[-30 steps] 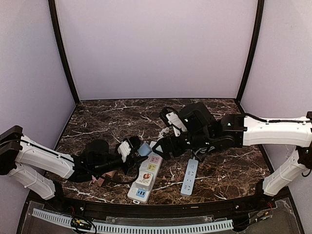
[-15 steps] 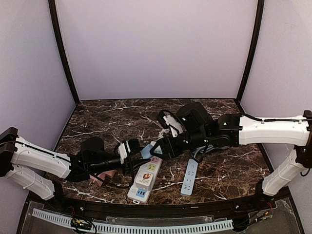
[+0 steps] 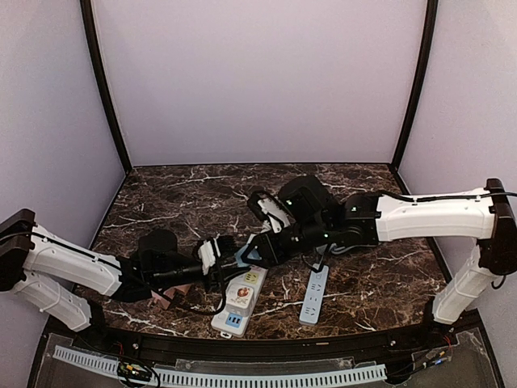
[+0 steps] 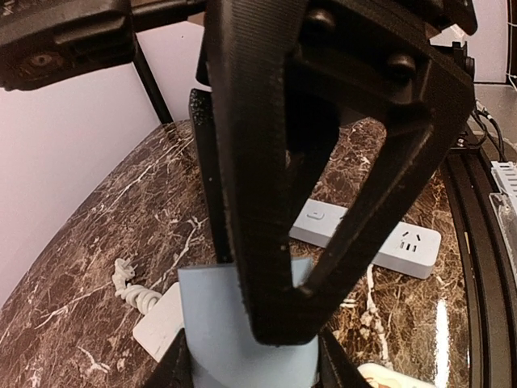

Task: Insert the plug

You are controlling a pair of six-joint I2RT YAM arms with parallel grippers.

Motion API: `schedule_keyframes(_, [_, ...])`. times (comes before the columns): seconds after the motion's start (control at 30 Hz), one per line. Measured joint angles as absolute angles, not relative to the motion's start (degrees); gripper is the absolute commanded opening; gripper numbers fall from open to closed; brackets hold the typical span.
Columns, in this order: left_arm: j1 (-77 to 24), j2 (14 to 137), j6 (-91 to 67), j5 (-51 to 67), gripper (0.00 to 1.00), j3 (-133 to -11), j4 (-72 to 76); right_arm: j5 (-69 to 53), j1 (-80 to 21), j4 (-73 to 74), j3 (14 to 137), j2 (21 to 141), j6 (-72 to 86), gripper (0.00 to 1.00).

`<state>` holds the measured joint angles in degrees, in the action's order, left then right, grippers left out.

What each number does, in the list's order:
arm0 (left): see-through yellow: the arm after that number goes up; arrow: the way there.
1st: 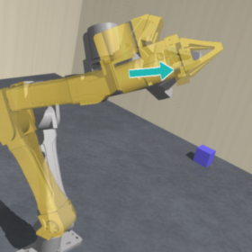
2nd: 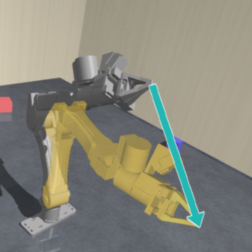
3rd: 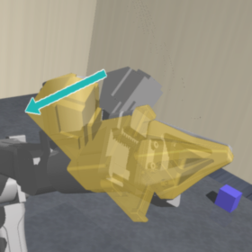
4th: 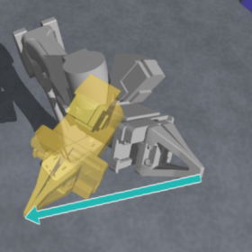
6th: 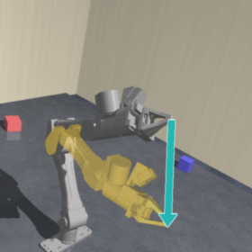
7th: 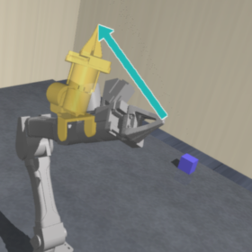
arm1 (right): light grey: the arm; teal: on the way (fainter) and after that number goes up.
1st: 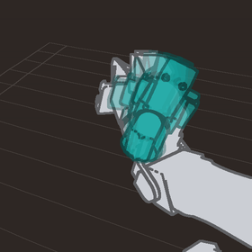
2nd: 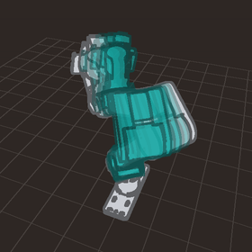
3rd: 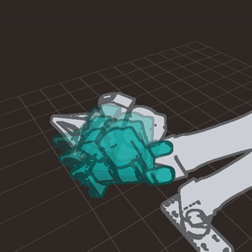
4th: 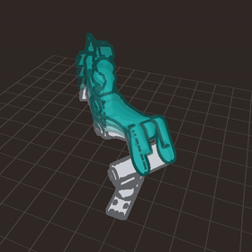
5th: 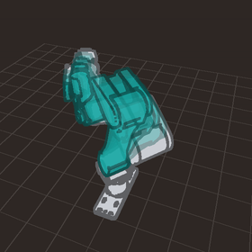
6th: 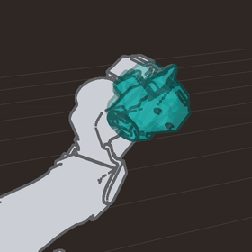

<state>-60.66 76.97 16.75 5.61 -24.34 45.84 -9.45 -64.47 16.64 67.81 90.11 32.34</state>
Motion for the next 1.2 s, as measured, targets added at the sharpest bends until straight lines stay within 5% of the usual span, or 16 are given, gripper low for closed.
schedule_keyframes(0.3, [-60.6, 80.1, 19.0, 2.9, 0.05, -24.5, 47.1, -9.5, -63.4, 16.7, 68.8, 92.5, 35.8, 0.01])
schedule_keyframes(0.5, [-60.6, 80.1, 19.1, 2.4, 0.14, -24.8, 46.9, -9.4, -63.3, 16.5, 69.0, 92.6, 36.1, 0.00])
schedule_keyframes(0.67, [-60.6, 80.0, 18.6, 2.0, 0.58, -25.2, 45.9, -8.6, -63.3, 16.5, 69.0, 92.6, 36.1, 0.00])
schedule_keyframes(0.77, [-60.7, 79.3, 16.9, 2.1, 0.74, -25.4, 44.3, -7.3, -63.7, 16.5, 68.9, 92.5, 35.1, 0.00])
schedule_keyframes(1.0, [-60.7, 75.1, 12.7, 1.0, 0.78, -25.1, 41.8, -0.6, -64.0, 17.7, 66.8, 89.1, 34.9, 0.00])
schedule_keyframes(1.2, [-60.7, 74.2, 7.8, -3.1, 0.68, -24.3, 37.8, 6.7, -64.0, 19.9, 66.0, 86.5, 36.2, 0.00])
